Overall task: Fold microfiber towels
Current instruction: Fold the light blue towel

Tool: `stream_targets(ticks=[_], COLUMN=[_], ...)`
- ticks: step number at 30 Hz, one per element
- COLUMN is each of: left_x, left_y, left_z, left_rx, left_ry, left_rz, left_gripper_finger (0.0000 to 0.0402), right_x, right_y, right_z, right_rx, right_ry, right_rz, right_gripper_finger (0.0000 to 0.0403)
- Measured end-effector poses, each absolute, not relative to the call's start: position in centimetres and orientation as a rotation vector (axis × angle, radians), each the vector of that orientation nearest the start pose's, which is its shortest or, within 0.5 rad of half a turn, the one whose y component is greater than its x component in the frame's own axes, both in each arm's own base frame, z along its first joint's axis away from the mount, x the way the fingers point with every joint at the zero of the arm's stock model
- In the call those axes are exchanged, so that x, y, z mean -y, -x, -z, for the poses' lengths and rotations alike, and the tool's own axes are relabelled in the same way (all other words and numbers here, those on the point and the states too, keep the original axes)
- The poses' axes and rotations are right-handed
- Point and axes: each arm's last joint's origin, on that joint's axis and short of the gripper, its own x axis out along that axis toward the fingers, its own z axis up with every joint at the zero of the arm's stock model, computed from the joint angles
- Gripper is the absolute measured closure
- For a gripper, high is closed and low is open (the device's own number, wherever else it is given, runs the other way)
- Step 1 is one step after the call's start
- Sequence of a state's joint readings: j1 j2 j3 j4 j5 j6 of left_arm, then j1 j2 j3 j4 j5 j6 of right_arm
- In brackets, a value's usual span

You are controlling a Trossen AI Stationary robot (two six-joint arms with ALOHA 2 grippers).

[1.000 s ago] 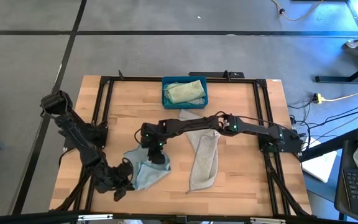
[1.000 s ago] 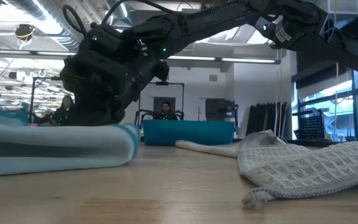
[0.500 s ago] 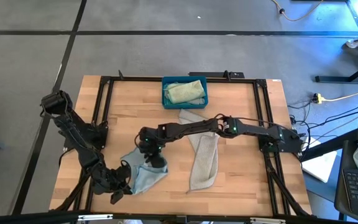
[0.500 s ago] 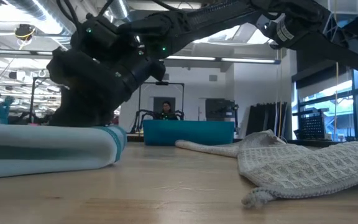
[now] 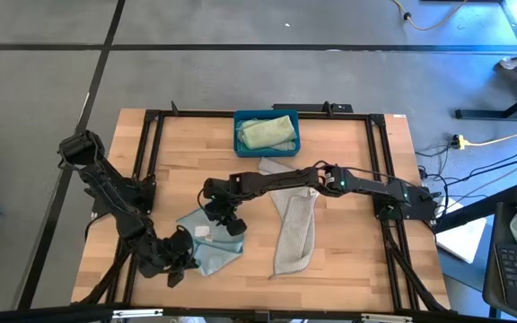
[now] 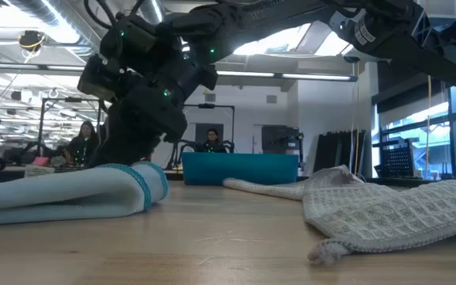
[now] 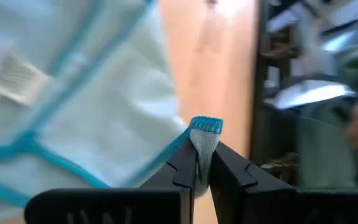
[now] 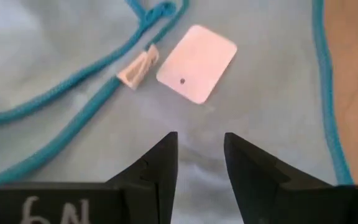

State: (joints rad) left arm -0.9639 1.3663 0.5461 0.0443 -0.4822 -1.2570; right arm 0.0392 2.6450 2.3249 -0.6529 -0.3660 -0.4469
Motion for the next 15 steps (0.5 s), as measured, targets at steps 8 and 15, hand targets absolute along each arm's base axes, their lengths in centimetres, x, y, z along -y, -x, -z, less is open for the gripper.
stream_targets(ticks=[8,15], left_x=[17.9,17.9], left_y=[-15.7,-15.7], left_z=[-15.2,-15.2], left_rx=[-0.835,-0.846], left_ry=[0.666,0.673], left_rz=[-0.051,-0.046], left_gripper_finger=[0.0374,0.0374], right_x=[-2.8,-2.3], right_y=[-55.2,-55.1], right_z=[-13.0,-13.6], right_rx=[-0.938,-0.954], right_ry=[0.42,0.458], right_rz=[-0.499,-0.485], right_gripper_finger=[0.0269,0.0269])
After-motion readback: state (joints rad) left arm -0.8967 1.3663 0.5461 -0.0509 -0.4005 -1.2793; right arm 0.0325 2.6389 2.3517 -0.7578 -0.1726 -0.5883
